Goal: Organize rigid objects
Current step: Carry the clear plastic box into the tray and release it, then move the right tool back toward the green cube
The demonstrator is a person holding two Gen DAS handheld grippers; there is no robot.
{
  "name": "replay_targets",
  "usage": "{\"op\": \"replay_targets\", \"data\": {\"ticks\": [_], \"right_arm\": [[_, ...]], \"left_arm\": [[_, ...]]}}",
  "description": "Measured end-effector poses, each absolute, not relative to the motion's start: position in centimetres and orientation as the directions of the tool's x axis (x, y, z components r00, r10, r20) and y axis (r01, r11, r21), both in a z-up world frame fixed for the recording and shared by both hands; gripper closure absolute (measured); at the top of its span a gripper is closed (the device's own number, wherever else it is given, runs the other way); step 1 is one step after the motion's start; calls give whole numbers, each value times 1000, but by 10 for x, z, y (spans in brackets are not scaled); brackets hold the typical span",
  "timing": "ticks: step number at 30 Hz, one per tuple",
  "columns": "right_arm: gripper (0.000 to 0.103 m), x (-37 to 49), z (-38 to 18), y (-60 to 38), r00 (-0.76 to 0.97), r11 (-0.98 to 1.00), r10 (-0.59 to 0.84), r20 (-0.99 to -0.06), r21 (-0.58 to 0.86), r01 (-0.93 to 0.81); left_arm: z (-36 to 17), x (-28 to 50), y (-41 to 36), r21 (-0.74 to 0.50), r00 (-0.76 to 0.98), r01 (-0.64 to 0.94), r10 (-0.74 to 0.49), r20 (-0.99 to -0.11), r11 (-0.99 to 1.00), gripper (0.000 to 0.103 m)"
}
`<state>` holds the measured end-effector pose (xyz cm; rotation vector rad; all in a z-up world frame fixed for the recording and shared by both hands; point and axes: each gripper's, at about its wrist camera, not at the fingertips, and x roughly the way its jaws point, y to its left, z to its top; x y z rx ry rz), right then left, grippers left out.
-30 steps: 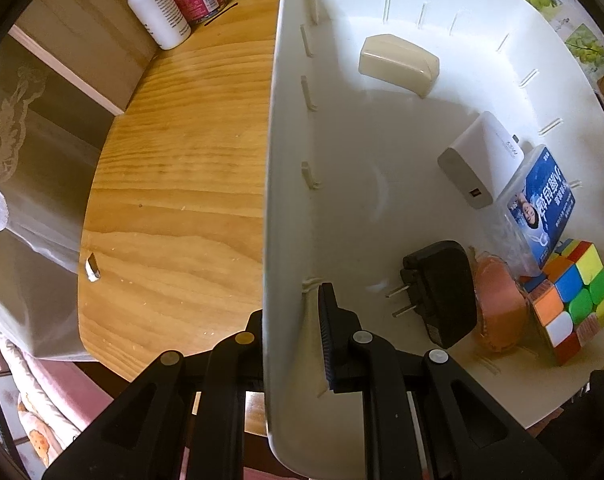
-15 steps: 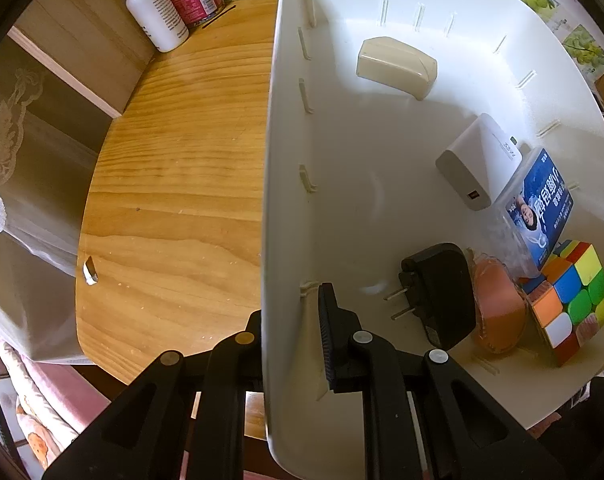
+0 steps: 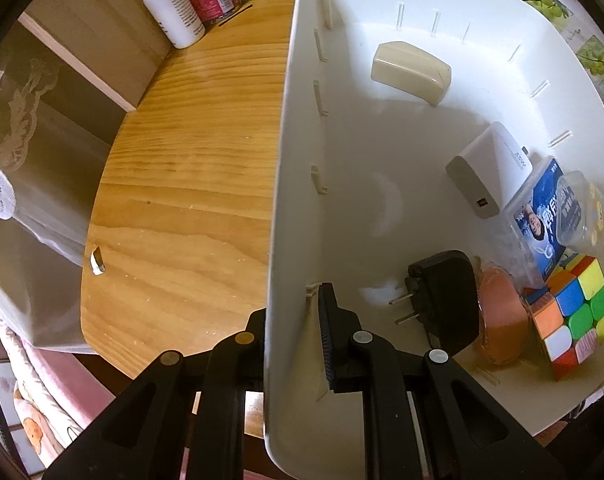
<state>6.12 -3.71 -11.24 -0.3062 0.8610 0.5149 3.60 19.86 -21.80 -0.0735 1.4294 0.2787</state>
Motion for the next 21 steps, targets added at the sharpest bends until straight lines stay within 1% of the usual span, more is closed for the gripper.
{"op": "replay_targets", "data": {"ticks": [7,12,17,21], "right_arm": [[22,85,-122,-78,534,890,257,-806,-17,-455],[22,115,-134,-121,506,942,213,-836,39,-332],[22,145,-145,-159,472,968,212,-856,119,-220],[22,174,-154,-178,433,971,224,-873,163,-172]], "left_arm": [[-219,37,197,135,108,-245,165,-980,960,87],[-220,39,197,139,100,-269,171,-980,953,87],[-220,39,201,119,93,-305,153,-984,945,87],[-220,39,201,120,97,-301,156,-983,946,87]]}}
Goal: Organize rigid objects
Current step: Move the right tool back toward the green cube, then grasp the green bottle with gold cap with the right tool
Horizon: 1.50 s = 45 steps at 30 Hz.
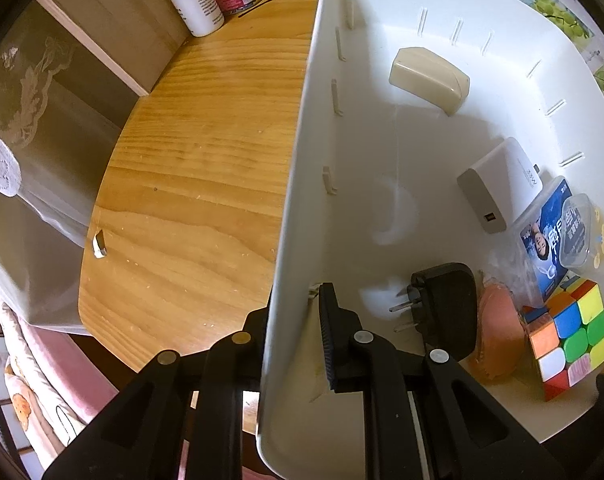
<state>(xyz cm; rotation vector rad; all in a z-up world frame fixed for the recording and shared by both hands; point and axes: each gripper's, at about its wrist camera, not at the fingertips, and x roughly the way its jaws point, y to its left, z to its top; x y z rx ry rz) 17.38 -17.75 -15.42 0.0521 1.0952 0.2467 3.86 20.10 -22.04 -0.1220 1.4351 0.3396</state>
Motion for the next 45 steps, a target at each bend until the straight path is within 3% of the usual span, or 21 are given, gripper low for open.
{"op": "replay_targets", "data": {"ticks": [14,26,36,45], "right_arm": [[22,275,-206,-199,315,972,225,-922,233,-14],[23,298,-234,-189,290,969,235,-928,247,7],[56,300,-239,-195,310,967,233,-922,254,30],[56,298,-237,-199,304,964,243,-921,264,30]], "left_arm": [[-222,43,196,148,71,-309,178,-982,940,84],[-225,50,202,147,41,-333,170,-985,931,83],[-231,57,203,159,26,-334,178,-984,929,83],[-233,58,201,164,27,-332,183,-983,929,82]]}}
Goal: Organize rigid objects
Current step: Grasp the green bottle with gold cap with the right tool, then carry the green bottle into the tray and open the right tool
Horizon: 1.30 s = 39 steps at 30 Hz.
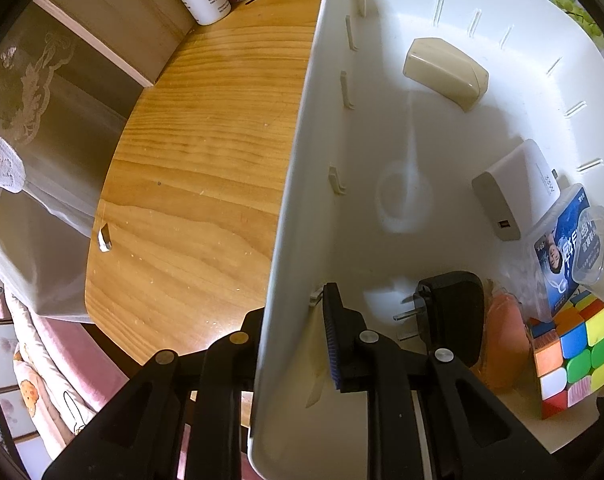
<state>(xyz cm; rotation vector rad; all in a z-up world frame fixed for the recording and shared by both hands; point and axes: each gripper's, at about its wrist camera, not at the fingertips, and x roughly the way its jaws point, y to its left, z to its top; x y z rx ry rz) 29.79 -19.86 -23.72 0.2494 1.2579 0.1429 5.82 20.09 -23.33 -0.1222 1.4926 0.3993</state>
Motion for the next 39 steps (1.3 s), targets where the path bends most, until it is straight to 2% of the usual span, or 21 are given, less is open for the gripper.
{"op": "replay_targets", "data": {"ticks": [21,39], "right_arm": [[58,255,-175,-177,365,928,352,-862,371,-18],[58,184,-122,-115,400,886,464,-790,406,-226]], "left_arm": [[-231,60,196,149,44,-272,167,-985,951,82],[-229,60,191,120,53,-171,131,-990,978,82]]}}
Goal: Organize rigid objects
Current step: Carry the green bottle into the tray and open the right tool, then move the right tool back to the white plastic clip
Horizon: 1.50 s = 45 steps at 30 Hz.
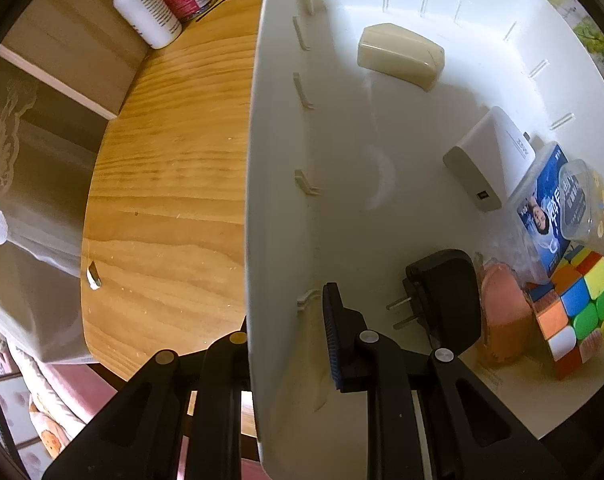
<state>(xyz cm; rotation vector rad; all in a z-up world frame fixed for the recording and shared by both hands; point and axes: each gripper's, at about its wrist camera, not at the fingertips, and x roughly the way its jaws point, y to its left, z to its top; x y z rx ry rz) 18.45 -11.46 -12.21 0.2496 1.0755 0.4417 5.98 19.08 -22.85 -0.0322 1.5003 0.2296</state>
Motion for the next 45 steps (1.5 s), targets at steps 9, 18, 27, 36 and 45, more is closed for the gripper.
{"op": "replay_targets", "data": {"ticks": [9,18,27,36,45], "right_arm": [[58,147,-106,-73,404,830,535,-742,374,-413],[70,117,-92,-46,385,752,594,-706,318,-577],[70,113,-90,-51,399,762,570,-718,280,-584],[56,123,-92,-78,439,805,509,-741,229,-547],[38,154,-90,-123,510,857,424,-749,148,-494]], "left_arm": [[-229,62,188,107,56,-142,116,-992,984,82],[-223,60,186,107,67,-135,117,-991,985,82],[-217,58,181,116,72,-144,128,-989,983,82],[-216,59,181,124,67,-160,136,-988,979,82],[-216,59,185,117,70,-189,133,-989,975,82]]}}
